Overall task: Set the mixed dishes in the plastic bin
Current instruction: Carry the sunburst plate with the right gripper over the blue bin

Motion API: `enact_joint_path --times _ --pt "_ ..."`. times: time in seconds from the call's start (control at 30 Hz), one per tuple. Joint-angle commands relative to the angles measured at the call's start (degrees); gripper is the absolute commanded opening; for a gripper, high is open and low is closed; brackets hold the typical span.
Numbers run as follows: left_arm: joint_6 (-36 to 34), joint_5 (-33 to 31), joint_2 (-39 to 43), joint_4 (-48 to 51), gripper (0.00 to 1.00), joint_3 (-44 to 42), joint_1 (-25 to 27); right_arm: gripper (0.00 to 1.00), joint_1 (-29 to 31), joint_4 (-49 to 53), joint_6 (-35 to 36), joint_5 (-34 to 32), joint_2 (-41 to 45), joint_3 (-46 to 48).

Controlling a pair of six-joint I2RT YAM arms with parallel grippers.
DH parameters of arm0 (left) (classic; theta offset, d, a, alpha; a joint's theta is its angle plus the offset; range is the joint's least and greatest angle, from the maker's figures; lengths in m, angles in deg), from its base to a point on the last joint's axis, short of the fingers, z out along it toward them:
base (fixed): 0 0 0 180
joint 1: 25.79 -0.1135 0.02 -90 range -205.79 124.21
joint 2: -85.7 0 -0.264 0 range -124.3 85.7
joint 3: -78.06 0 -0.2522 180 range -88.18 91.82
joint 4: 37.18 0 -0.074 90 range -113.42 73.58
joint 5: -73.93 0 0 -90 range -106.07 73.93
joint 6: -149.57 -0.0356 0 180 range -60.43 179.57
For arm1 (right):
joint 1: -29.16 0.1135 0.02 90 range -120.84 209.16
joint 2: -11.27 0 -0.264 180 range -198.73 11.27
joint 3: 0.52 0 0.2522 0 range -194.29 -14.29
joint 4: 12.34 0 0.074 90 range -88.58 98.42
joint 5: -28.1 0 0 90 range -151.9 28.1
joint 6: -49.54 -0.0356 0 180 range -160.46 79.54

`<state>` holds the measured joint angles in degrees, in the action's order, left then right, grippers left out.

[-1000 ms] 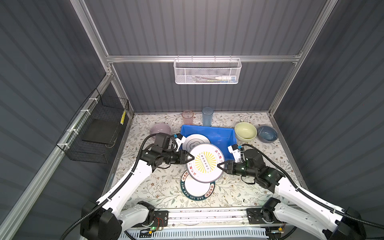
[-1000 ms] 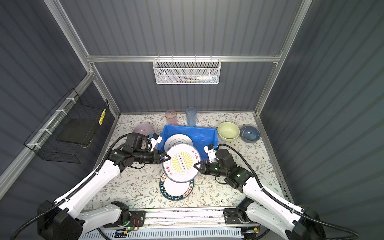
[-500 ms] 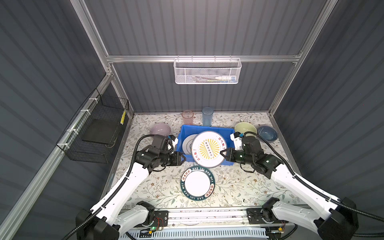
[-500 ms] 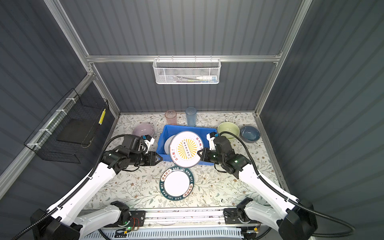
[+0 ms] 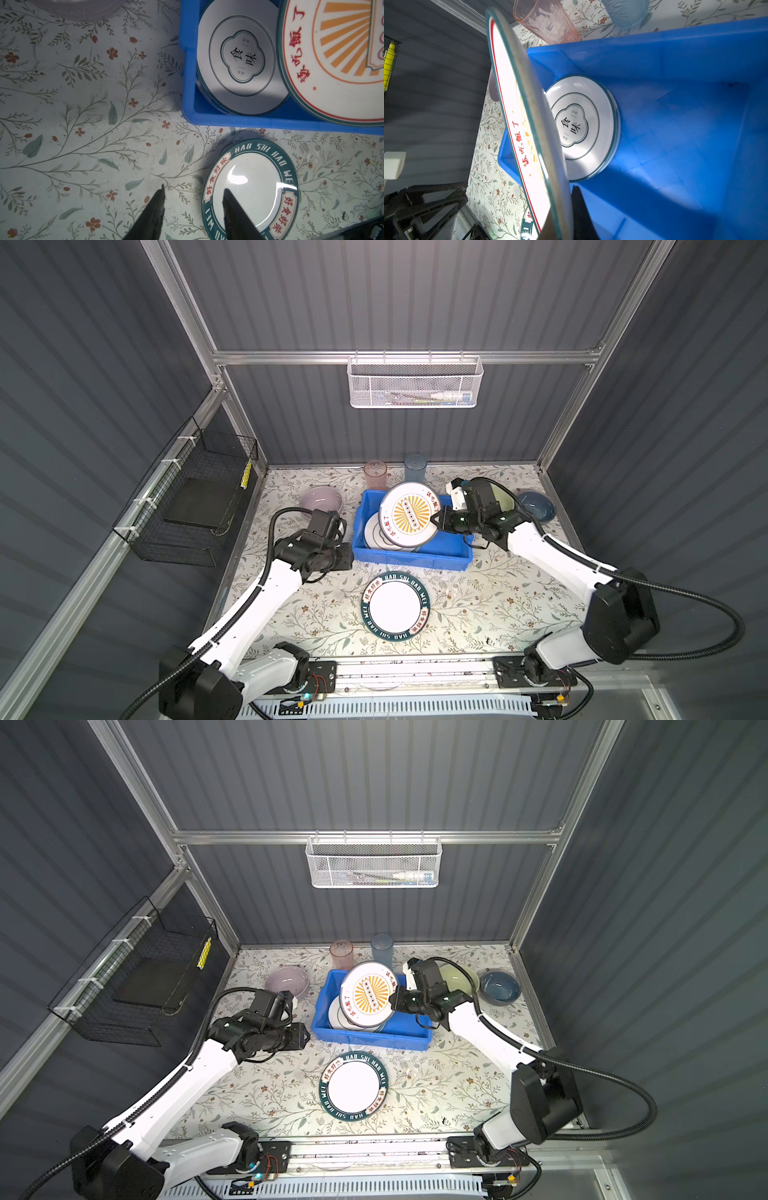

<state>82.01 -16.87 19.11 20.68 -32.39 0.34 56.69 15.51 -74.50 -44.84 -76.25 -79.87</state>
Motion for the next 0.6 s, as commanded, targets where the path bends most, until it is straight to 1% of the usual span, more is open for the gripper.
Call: enact_joint_path --times 0.0,0.07,0.23,0.37,0.47,0.57 --pt "-1.87 -0.41 -4.06 -2.26 0.46 2.29 -0.92 0.00 -1.00 -4.14 -0.21 6.51 -4.34 -4.44" --pt "-2.26 1.12 -7.41 -2.92 0.43 4.06 -1.81 0.00 -1.10 -5.75 -1.04 7.05 -6.99 -5.44" --pt "-3.75 2.20 -13.73 -5.09 0.41 7.10 -2.88 0.00 -1.10 -8.38 -3.15 9.43 -12.70 -7.37" --pt "-4.31 2.29 -16.77 -6.04 0.39 8.30 -3.41 0.00 -1.11 -8.82 -3.95 11.95 -17.47 -9.69" --pt "-4.76 2.27 -18.80 -6.39 0.38 8.59 -3.97 0.00 -1.08 -10.24 -4.92 12.60 -19.43 -9.81" --pt "-5.23 3.63 -20.76 -6.13 0.36 8.99 -4.67 0.00 -1.08 -11.44 -5.97 13.54 -20.80 -9.41"
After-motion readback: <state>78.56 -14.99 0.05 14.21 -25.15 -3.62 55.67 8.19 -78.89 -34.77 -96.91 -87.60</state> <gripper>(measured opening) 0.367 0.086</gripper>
